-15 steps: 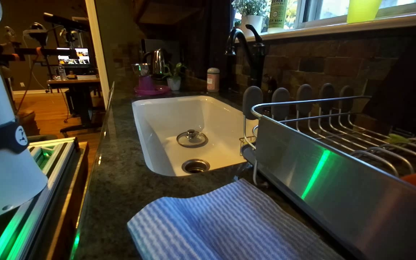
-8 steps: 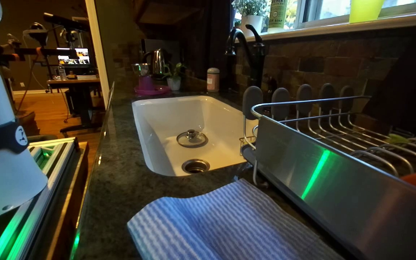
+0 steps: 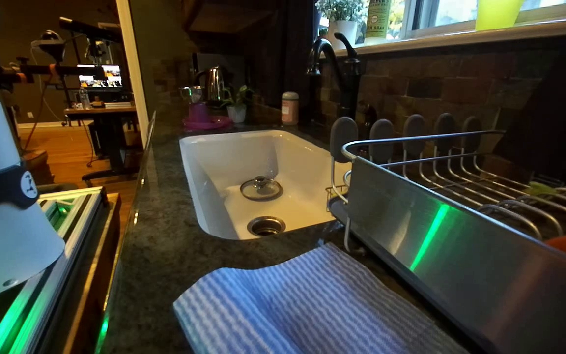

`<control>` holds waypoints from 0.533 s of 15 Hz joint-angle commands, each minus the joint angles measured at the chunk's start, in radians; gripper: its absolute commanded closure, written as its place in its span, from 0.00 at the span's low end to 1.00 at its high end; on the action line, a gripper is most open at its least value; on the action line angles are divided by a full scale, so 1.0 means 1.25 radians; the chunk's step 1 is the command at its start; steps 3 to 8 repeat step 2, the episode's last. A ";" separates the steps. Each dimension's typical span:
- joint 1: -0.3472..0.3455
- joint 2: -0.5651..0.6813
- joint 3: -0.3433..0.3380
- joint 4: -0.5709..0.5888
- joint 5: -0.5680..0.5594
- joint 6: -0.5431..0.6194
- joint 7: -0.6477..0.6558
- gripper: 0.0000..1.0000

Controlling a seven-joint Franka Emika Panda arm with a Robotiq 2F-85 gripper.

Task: Put the yellow cup on the window sill

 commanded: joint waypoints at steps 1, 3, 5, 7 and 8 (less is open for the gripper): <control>0.007 -0.021 0.010 -0.015 0.001 -0.020 -0.012 0.00; 0.013 -0.033 0.014 -0.020 0.001 -0.026 -0.013 0.00; 0.013 -0.033 0.014 -0.020 0.001 -0.026 -0.013 0.00; 0.013 -0.033 0.014 -0.020 0.001 -0.026 -0.013 0.00; 0.013 -0.033 0.014 -0.020 0.001 -0.026 -0.013 0.00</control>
